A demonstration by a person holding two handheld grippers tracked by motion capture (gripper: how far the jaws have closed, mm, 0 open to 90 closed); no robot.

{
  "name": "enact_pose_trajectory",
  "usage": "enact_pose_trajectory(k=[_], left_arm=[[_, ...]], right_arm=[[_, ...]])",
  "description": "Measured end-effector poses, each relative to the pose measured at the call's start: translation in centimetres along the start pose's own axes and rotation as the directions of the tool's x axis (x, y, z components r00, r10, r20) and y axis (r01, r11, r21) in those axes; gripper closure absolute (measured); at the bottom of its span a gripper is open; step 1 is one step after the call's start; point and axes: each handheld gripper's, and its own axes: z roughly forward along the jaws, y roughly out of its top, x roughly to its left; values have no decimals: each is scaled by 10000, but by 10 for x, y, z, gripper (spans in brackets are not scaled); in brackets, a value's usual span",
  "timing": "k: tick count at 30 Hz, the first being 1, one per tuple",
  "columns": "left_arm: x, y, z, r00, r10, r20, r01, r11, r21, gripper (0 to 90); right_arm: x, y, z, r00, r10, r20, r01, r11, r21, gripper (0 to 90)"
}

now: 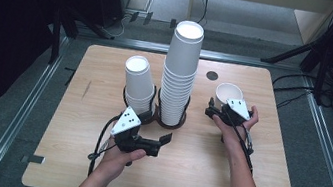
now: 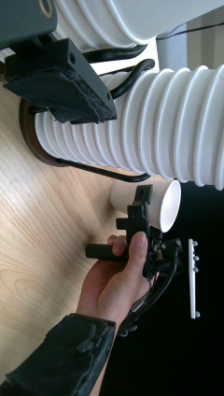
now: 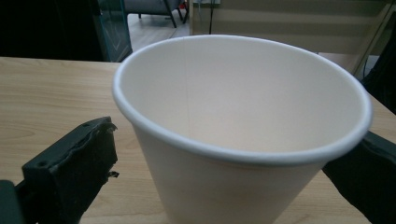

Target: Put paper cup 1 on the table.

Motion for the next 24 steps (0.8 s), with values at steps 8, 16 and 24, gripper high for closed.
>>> enact_pose_trajectory(k=[8, 16, 24], left_arm=[[0, 0, 1, 10000, -22, -30, 22, 10000, 8, 19], [-2, -2, 2, 10000, 17, -74, -17, 10000, 26, 19], [0, -3, 4, 9986, -26, -522, 20, 9999, -111, 19]], right_arm=[[0, 1, -9, 9993, 333, -157, -334, 9994, -50, 0], [0, -5, -22, 9995, 163, -287, -160, 9998, 89, 0], [-3, -6, -44, 9973, 515, -516, -511, 9986, 96, 0]])
